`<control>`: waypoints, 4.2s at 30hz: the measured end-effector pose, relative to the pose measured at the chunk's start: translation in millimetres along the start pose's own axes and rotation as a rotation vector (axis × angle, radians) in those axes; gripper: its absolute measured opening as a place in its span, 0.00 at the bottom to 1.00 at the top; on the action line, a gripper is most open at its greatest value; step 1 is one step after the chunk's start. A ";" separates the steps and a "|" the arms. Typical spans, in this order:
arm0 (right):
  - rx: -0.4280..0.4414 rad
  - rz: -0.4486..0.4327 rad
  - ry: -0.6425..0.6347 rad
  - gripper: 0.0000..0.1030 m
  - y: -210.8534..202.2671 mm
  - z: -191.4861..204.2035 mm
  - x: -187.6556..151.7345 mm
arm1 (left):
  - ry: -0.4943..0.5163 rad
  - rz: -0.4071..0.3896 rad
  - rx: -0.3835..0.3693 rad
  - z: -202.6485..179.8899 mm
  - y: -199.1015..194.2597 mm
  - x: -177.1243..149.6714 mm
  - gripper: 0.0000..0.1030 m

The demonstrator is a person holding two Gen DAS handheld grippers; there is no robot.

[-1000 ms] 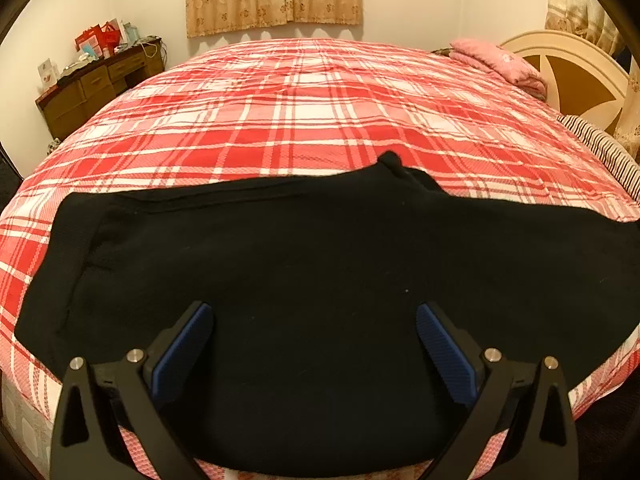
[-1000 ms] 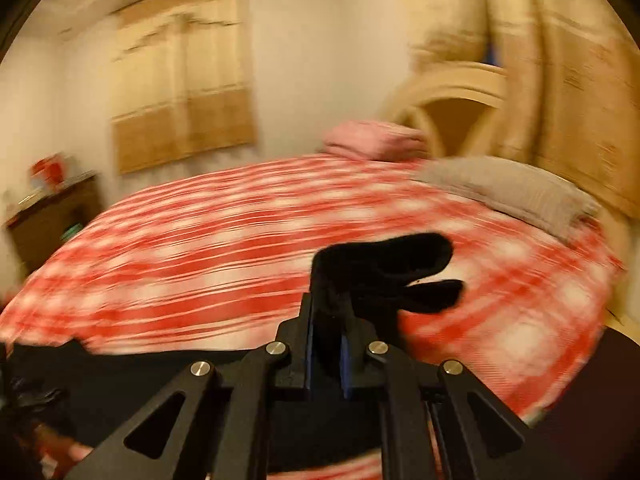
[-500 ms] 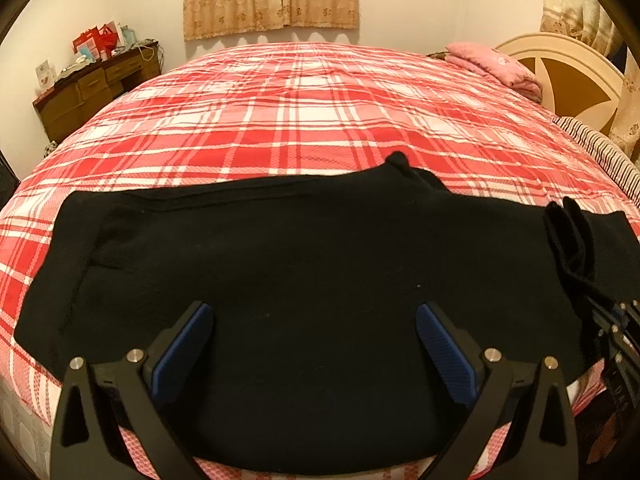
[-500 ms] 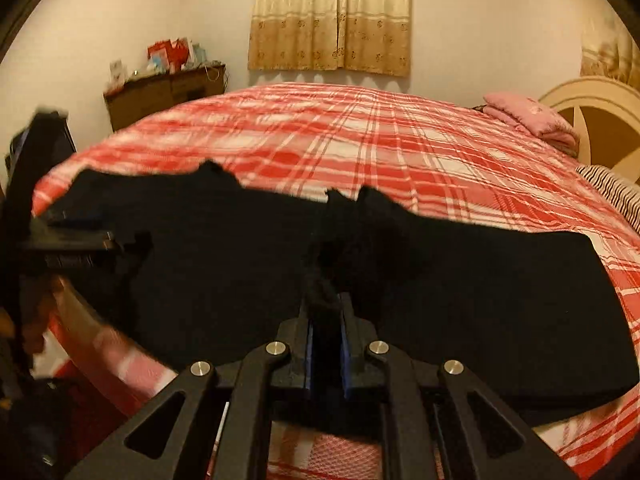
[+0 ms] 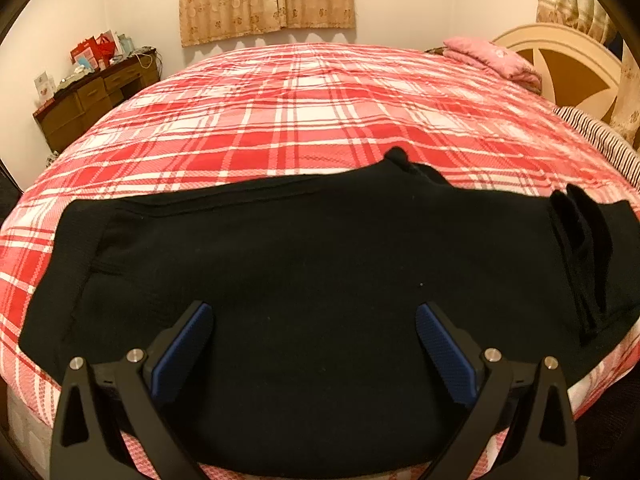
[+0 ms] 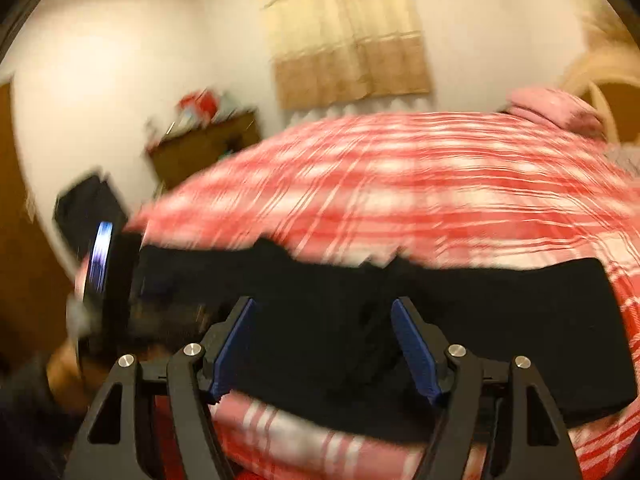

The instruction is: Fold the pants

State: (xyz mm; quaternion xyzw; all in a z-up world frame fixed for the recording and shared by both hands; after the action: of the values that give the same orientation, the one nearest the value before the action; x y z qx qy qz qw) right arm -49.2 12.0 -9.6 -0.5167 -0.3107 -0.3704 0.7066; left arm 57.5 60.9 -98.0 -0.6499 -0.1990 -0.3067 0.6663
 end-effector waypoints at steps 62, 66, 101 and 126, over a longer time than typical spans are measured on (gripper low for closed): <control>-0.090 0.016 0.297 0.45 -1.6 -61.4 -25.7 | -0.605 -0.053 -0.092 180.7 -12.3 -34.6 0.38; -0.092 0.004 0.302 0.45 -8.5 -64.7 -24.2 | -0.648 -0.041 -0.122 184.7 -10.8 -35.7 0.31; -0.204 -0.100 0.472 0.45 -140.8 -189.5 -24.8 | 0.465 -0.212 -0.576 -222.1 -99.1 3.8 0.25; -0.132 0.209 0.155 0.22 -23.5 -135.8 -2.6 | 0.007 -0.150 -0.337 72.1 -79.6 52.5 0.86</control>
State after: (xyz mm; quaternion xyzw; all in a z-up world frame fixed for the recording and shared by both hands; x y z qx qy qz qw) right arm -62.8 -122.5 -37.1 -0.5615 -0.1748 -0.3533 0.7275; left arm 52.5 126.9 1.6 -0.7348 -0.1904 -0.3868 0.5237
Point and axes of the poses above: each gripper's, at about its wrist camera, not at the fingertips, and y roughly the way its jaws point, z to its left, x to its top, the point moved 3 cm from there along y, roughly the way its jaws point, and after that the axes turned 6 degrees about x, right-handed, at the moved point
